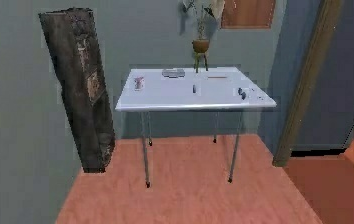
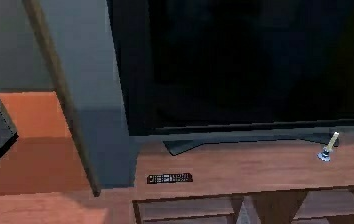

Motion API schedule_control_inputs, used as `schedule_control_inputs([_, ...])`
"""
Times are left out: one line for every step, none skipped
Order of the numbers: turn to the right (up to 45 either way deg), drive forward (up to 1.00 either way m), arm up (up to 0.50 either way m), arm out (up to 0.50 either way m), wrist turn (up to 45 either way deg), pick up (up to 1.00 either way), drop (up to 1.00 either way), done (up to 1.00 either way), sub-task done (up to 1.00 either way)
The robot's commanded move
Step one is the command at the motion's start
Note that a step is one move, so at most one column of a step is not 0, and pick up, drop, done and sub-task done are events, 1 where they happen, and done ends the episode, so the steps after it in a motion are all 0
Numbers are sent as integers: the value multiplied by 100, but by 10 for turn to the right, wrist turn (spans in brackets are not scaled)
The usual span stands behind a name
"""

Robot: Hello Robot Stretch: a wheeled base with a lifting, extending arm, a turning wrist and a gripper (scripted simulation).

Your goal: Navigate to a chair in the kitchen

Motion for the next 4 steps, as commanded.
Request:
schedule_control_inputs([390,0,0,0,0,0,0,0,0])
schedule_control_inputs([0,100,0,0,0,0,0,0,0])
schedule_control_inputs([90,0,0,0,0,0,0,0,0])
schedule_control_inputs([0,5,0,0,0,0,0,0,0])
